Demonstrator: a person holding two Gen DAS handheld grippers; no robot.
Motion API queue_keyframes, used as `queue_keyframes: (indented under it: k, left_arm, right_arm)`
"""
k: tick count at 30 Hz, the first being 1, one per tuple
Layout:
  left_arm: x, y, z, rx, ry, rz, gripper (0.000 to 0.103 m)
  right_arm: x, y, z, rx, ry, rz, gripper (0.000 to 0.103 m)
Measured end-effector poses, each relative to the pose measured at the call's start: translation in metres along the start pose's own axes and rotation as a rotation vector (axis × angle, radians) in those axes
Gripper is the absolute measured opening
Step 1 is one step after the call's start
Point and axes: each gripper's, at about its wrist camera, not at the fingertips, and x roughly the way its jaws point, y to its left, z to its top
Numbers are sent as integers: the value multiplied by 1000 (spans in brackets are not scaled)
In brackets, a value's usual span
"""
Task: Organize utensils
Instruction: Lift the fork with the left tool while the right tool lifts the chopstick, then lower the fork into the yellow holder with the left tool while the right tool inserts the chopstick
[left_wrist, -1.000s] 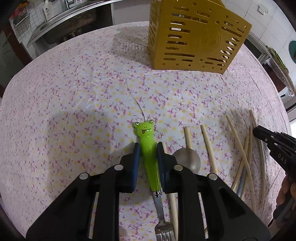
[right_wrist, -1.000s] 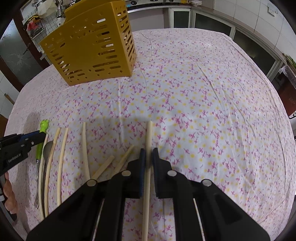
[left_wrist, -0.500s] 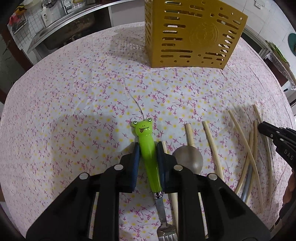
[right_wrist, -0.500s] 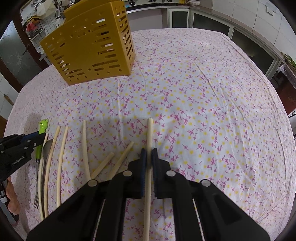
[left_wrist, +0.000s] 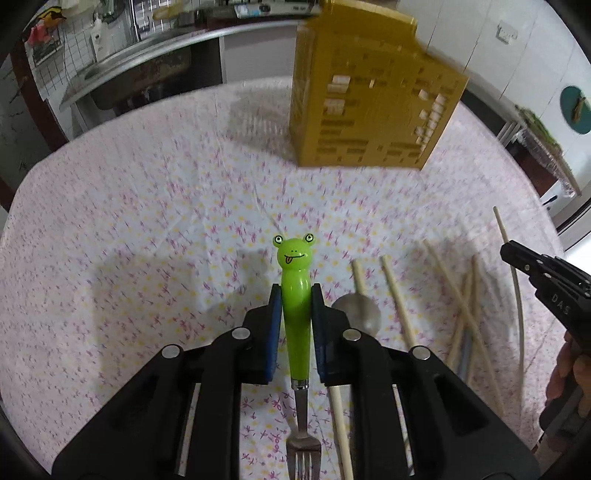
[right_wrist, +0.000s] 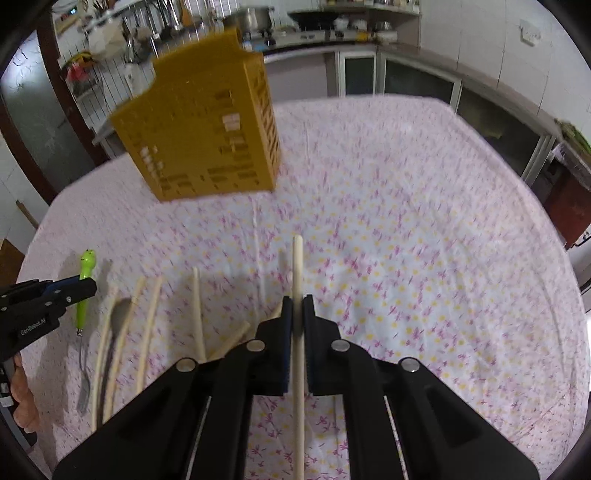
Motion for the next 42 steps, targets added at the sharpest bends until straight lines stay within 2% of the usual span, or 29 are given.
queue_keyframes:
  k: [9,14,21,27,37,42]
  left_arm:
    - [-71,-2,15,27,-245,-21,14]
    - [-91,-9,24,54,-338,-19,14]
    - [-89,-12,33,55,-353,-38,14]
    - [-97,-11,36,57,-379,-44,14]
    - [-119,-16,51,73,-381,-52,14]
    - [-132,-19,66,67,-406,-64,14]
  right_arm:
    - [-51,0,24,38,-243,76,6]
    - [-70,11,30,-21,-387,78,6]
    - [-82,12,32,-33,-524,110,6]
    - [-79,12,32,-29,-572,120,6]
    - [-77,20,40,-45,-602,134,6]
    - [-84,21,60,-39,-677,130,6]
